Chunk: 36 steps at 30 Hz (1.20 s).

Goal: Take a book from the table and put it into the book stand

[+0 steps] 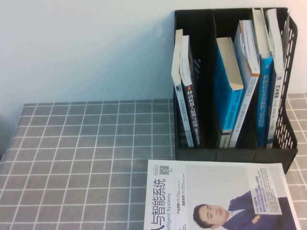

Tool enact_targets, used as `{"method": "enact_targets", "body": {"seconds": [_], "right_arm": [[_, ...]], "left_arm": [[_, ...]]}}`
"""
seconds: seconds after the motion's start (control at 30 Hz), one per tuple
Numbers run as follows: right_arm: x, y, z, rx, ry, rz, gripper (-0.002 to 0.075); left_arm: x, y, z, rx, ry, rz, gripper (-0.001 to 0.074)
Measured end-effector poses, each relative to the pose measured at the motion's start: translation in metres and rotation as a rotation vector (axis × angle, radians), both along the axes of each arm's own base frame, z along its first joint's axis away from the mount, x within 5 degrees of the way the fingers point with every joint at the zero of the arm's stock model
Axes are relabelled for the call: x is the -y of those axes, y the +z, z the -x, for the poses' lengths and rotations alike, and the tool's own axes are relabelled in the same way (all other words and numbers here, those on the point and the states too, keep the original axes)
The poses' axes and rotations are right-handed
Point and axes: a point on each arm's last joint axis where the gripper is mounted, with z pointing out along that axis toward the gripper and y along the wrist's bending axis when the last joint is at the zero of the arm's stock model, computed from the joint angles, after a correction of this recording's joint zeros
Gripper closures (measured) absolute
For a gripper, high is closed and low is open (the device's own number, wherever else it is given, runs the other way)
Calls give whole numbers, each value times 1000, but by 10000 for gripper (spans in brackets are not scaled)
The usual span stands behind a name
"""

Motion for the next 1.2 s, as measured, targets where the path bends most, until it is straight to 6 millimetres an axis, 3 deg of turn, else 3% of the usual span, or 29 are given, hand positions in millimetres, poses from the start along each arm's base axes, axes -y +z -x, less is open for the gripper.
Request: {"method": "enact_targets", "body": {"seconds": [0.23,0.4,0.6,0.77,0.97,1.2], "right_arm": [[6,-62,54,132,-71,-5,729],[8,-106,86,244,-109,-51,729],[10,-147,97,286,-136,-77,729],[13,-161,88,318,-172,-76,729],[17,-163,83,392,-216,-124,729],[28,-206,70,274,-406,-204,729]], "left_arm": [[21,-86,-59,135,-179,-267,737],[36,-139,-78,105,-330,-532,738],[34,-151,-80,88,-330,-394,738],[31,-155,-80,75,-292,-274,738],[31,-157,-80,65,-297,-220,738],[39,-176,-78,-131,-403,-164,738]]}}
